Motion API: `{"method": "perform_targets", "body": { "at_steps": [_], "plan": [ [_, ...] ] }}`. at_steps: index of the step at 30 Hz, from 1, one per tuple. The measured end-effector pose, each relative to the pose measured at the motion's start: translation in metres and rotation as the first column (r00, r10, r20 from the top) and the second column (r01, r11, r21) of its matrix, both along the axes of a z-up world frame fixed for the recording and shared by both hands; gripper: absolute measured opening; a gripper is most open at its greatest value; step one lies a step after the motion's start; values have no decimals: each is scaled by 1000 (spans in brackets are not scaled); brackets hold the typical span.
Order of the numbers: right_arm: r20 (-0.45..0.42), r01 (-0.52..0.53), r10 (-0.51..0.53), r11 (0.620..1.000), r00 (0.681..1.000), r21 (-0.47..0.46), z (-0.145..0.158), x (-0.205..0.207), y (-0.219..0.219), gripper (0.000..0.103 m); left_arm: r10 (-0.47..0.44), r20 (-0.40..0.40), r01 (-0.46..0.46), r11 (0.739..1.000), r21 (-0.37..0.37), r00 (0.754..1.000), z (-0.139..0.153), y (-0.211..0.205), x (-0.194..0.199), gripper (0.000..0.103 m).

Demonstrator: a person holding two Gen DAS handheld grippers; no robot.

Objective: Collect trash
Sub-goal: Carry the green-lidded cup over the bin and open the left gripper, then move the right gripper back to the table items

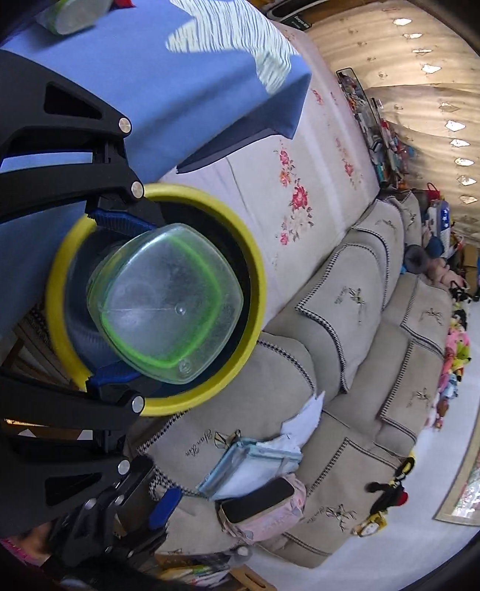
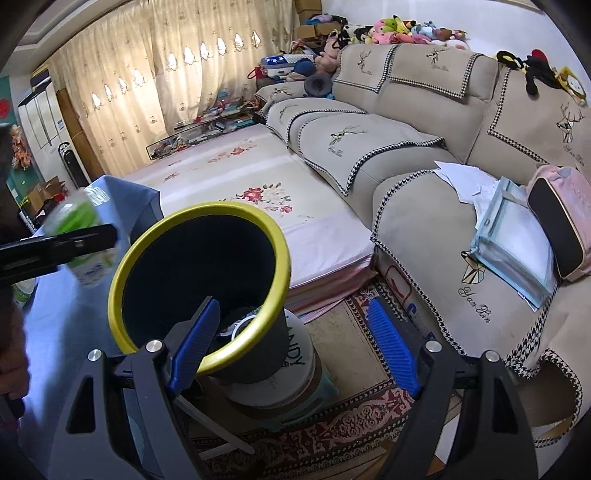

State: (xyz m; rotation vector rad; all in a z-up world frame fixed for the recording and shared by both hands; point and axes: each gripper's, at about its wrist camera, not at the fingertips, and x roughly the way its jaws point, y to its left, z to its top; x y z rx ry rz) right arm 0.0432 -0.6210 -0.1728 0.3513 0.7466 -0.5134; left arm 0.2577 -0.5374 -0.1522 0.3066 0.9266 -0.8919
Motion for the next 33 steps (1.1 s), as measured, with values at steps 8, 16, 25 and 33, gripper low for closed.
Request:
{"method": "perform_targets", "body": {
  "at_steps": [8,16,25,33],
  "plan": [
    [-2,-3,3,1000,1000,5,-2,0,-2,78,29,20,-29,999,-22,999,6,7,1,72],
    [-6,-51,51,999,999,3,0,9,20,78,106,44,-99,986,-136,993,56,98,-29,79],
    [0,-269,269,963,963,-9,12,63,101,78,381,185,-338,913,-229,906,110,271,-67,89],
    [18,-515,515,857,857,-12,30,116,208,78,582,279,-539,813,-218,764,121,397,-89,91]
  ]
}}
